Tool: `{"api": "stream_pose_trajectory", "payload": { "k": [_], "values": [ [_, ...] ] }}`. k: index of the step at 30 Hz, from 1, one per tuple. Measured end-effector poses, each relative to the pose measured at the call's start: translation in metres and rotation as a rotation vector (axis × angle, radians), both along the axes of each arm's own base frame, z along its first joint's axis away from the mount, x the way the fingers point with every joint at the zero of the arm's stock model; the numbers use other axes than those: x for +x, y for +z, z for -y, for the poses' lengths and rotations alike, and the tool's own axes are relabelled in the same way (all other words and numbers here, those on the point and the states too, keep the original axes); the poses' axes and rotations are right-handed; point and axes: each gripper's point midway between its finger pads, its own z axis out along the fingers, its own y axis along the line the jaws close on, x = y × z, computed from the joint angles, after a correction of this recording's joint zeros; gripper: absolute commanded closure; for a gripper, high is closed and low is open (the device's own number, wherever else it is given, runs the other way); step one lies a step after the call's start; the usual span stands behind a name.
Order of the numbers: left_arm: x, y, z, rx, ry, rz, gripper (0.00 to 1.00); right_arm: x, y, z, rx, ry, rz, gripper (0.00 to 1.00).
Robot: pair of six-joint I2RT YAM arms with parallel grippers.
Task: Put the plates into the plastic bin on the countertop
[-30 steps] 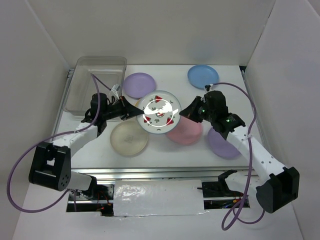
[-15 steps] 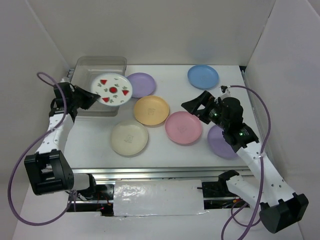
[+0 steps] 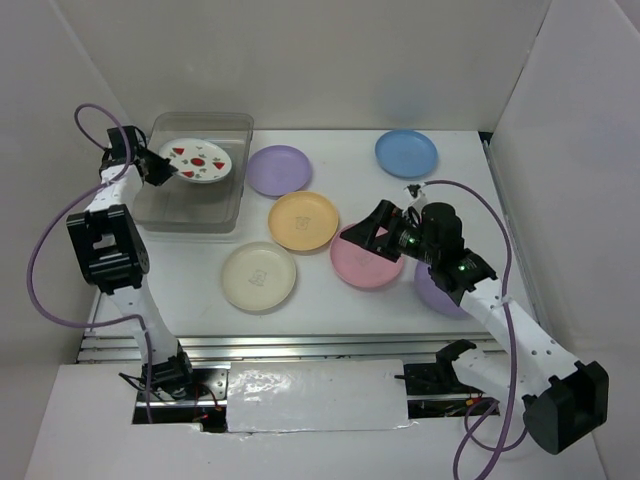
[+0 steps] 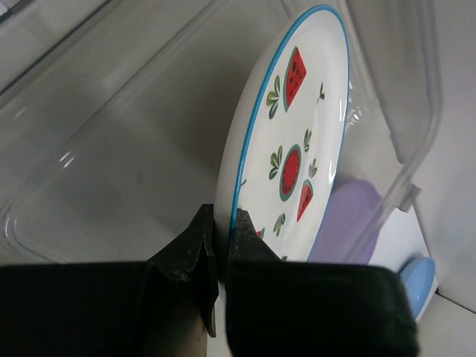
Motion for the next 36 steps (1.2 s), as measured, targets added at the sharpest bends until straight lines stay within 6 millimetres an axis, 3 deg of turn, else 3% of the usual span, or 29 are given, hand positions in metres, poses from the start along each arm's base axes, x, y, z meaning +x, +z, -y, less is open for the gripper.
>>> {"api": "stream_pose_trajectory", "payload": {
  "k": [2, 5, 7, 8, 9, 10, 14, 18, 21, 24, 27, 29, 32, 36],
  "values": [
    [0.008, -0.013, -0.003, 0.002, -0.008, -0.023, 1.00, -0.004, 0.004, -0.006, 0.009, 0.030, 0.017, 0.00],
    [0.013, -0.027, -0.003, 0.003, -0.017, -0.055, 0.60, -0.012, 0.010, -0.016, 0.023, 0.083, 0.038, 0.00],
    [0.015, -0.028, 0.002, -0.004, -0.028, -0.062, 0.43, -0.016, 0.011, -0.021, 0.025, 0.116, 0.050, 0.00],
    [0.017, -0.025, 0.004, -0.002, -0.037, -0.057, 0.39, -0.018, 0.011, -0.024, 0.023, 0.130, 0.055, 0.00],
    [0.019, -0.022, 0.007, -0.001, -0.040, -0.050, 0.09, -0.019, 0.010, -0.027, 0.020, 0.142, 0.055, 0.00],
    [0.022, -0.018, 0.010, 0.006, -0.049, -0.041, 0.01, -0.020, 0.009, -0.031, 0.019, 0.154, 0.055, 0.00],
    [0.026, -0.006, 0.017, 0.007, -0.055, -0.028, 0.01, -0.024, -0.004, -0.044, -0.005, 0.188, 0.032, 0.00],
    [0.010, 0.001, 0.021, 0.021, -0.032, -0.109, 0.01, -0.027, -0.021, -0.069, -0.100, 0.209, -0.001, 0.00],
    [0.002, 0.031, 0.017, 0.045, 0.003, -0.136, 0.01, -0.016, -0.034, -0.097, -0.193, 0.190, -0.026, 0.00],
    [-0.006, 0.063, 0.011, 0.064, 0.025, -0.111, 0.01, -0.008, -0.067, -0.112, -0.280, 0.160, -0.076, 0.00],
    [-0.022, 0.076, 0.007, 0.053, 0.032, -0.121, 0.01, -0.009, -0.103, -0.114, -0.365, 0.126, -0.143, 0.00],
    [-0.036, 0.073, 0.005, 0.050, 0.033, -0.147, 0.01, -0.009, -0.121, -0.114, -0.414, 0.095, -0.174, 0.00],
    [-0.073, 0.068, 0.008, 0.071, 0.013, -0.198, 0.01, -0.007, -0.143, -0.123, -0.486, 0.063, -0.210, 0.01],
    [-0.138, 0.099, 0.032, 0.155, -0.058, -0.145, 0.01, -0.005, -0.174, -0.138, -0.531, 0.053, -0.255, 0.07]
  ]
}}
